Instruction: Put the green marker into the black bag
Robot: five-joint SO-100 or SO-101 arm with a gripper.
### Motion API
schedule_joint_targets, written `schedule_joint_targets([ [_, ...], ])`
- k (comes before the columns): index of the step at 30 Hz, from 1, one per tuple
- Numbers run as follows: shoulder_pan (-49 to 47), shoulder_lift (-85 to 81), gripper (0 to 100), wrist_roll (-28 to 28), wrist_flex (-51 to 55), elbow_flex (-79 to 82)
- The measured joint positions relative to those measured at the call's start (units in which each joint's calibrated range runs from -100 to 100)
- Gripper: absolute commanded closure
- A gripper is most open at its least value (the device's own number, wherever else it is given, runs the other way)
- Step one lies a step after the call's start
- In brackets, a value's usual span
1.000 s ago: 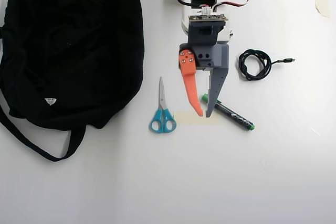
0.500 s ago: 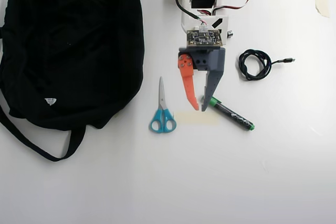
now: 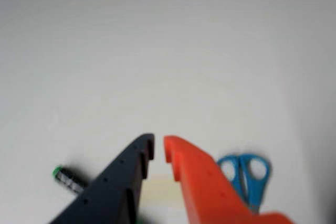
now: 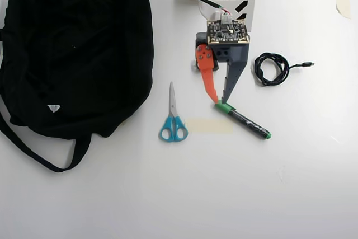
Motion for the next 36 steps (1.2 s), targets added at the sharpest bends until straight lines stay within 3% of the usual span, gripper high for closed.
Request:
schedule_joint_targets([
  [36, -0.8, -0.1, 98, -0.1, 28.3, -3.8],
])
